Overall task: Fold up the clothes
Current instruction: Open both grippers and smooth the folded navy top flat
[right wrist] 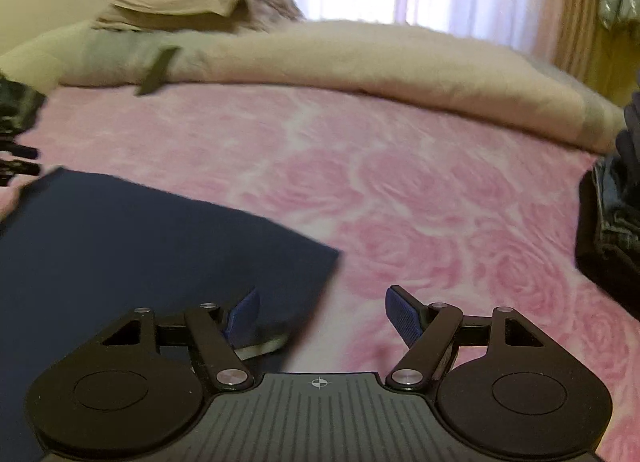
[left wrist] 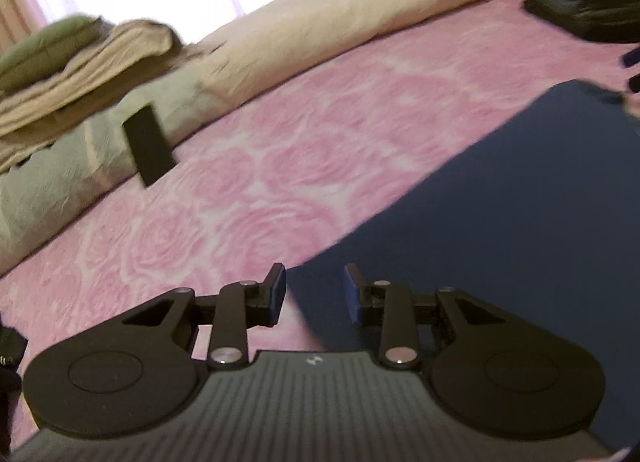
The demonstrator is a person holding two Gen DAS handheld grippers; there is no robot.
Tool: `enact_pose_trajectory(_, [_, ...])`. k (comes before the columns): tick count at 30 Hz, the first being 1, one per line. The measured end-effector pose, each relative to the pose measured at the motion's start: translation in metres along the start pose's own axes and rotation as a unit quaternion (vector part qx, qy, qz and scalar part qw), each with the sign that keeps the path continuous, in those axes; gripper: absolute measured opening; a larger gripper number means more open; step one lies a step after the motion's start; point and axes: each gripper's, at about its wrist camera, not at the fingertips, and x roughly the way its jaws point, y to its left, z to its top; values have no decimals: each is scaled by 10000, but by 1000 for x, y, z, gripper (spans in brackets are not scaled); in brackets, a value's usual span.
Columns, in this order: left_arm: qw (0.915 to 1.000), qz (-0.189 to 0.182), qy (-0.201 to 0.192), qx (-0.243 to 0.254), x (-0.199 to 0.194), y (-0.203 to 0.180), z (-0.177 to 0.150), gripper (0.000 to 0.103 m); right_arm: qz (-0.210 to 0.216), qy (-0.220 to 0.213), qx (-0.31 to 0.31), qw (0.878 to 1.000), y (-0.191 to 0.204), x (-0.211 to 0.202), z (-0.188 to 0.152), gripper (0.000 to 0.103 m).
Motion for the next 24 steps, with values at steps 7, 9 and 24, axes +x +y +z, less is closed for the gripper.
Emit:
enact_pose_trajectory(7, [9981,-253,310,464,-10,-44,-32,28,948,-13,160,9954,51,11,-15,74])
enact_pose_trajectory(9, [9978,-133,457,450,-9,-39,-47,28,911,217,-14,9956,62,21,-22,74])
enact_pose_trajectory(24, [9988,62,449,180,-98,-19,-112,30,444,-101,-803,9957,156,-58,-64,74])
